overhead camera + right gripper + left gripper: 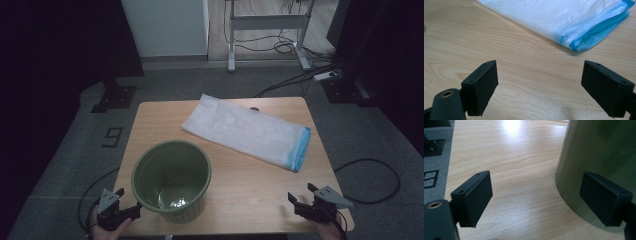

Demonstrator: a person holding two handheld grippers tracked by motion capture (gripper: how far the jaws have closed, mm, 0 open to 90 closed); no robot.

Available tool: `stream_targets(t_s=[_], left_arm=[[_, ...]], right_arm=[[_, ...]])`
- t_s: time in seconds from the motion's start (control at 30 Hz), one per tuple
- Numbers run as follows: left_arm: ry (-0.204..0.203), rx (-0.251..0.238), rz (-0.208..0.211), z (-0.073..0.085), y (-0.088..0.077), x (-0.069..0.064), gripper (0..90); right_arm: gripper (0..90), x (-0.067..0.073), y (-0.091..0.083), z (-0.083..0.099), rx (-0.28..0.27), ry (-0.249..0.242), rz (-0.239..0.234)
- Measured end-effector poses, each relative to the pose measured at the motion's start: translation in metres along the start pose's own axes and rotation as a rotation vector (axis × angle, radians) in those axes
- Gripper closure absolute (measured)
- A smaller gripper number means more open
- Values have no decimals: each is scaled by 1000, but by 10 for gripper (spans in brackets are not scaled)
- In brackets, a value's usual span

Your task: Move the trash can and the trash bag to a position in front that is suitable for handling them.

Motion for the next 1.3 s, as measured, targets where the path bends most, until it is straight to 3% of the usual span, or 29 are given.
stream_targets(t_s=[0.2, 0.33, 0.37, 0.4, 0.5, 0.57, 0.6, 0.67, 0.73, 0.9, 1.3], left_arm=[[30, -16, 69, -2, -10, -2, 73], [72, -41, 170, -8, -18, -11, 57], [72, -41, 170, -8, -18, -11, 56], [89, -58, 245, -12, -20, -19, 57], [127, -64, 362, -16, -19, -32, 48], [145, -58, 423, -18, -16, -40, 43], [145, -58, 423, -18, -16, -40, 41], [168, -48, 494, -21, -11, -48, 33], [187, -38, 516, -23, -8, -53, 29], [203, -35, 516, -27, 1, -60, 32], [236, -3, 528, -37, 37, -92, 58]], right_arm=[[136, -4, 0, 0, -1, 1, -4], [138, -4, 0, 0, -5, 0, -9], [138, -4, 0, 0, -5, 0, -9], [138, -4, 0, 1, -5, 1, -12], [139, -4, 0, 1, -5, 7, -12], [140, -5, 1, 0, -9, 10, -14], [141, -5, 1, 0, -8, 9, -13], [141, -5, 3, 0, -5, 9, -13], [141, -4, 4, 1, -3, 3, -16], [143, 1, 5, 2, 6, -11, -31], [143, 10, 2, 3, 6, -34, -70]])
Point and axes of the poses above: each handheld gripper's, and its own axes: y roughly forward along the jaws, z roughly out of its underside, x roughly to its left, the point moved 5 cm from there along y, roughly forward along the jaws, and after that the axes turned 8 degrees about -x, right-handed, at the moved point
